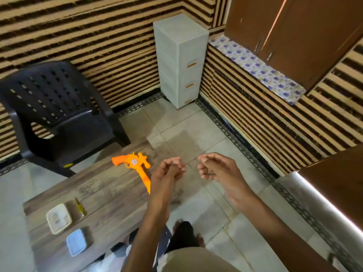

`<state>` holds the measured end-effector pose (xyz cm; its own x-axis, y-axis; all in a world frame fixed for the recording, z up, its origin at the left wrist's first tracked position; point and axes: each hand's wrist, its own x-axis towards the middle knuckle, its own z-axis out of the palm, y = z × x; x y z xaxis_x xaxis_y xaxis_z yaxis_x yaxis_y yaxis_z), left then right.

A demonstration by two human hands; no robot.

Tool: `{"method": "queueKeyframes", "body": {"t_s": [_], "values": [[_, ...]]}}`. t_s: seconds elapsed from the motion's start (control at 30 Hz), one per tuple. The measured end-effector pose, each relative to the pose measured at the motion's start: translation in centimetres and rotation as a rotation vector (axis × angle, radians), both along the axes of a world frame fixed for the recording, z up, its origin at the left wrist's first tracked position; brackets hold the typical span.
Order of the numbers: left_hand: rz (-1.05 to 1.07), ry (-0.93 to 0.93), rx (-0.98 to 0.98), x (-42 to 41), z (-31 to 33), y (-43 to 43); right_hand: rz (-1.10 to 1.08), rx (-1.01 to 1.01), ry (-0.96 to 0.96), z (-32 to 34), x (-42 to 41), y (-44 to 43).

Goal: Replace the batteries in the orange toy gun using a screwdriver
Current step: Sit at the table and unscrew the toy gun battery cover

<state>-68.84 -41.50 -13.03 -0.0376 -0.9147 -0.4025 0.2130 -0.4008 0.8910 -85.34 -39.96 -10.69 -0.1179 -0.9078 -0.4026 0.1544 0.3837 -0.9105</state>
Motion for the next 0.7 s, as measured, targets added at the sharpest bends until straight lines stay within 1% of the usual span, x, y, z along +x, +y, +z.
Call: {"method": "queueKeyframes", "body": {"t_s": [0.2, 0.27, 0.37, 0.5, 0.7], "values": [[-0.004, 0.003, -0.034, -5.6, 0.0, -7.9, -0.042, -0.025, -0.06, 0.6, -5.5, -7.5], [0.011, 0.01, -0.041, -7.0, -0.5, -11.6, -0.046, -0.029, -0.093, 0.5, -7.3, -11.3], [0.08, 0.018, -0.063, -8.6, -0.7, -17.2, -0.023, -0.021, -0.079, 0.5, -9.2, -17.6], [0.21, 0.022, -0.071, -10.2, -0.3, -25.8, 0.073, -0.025, -0.027, 1.2, -10.7, -27.6], [0.397, 0.002, -0.097, -10.6, 2.5, -35.7, 0.258, -0.033, -0.082, 2.3, -10.7, -40.5]]}}
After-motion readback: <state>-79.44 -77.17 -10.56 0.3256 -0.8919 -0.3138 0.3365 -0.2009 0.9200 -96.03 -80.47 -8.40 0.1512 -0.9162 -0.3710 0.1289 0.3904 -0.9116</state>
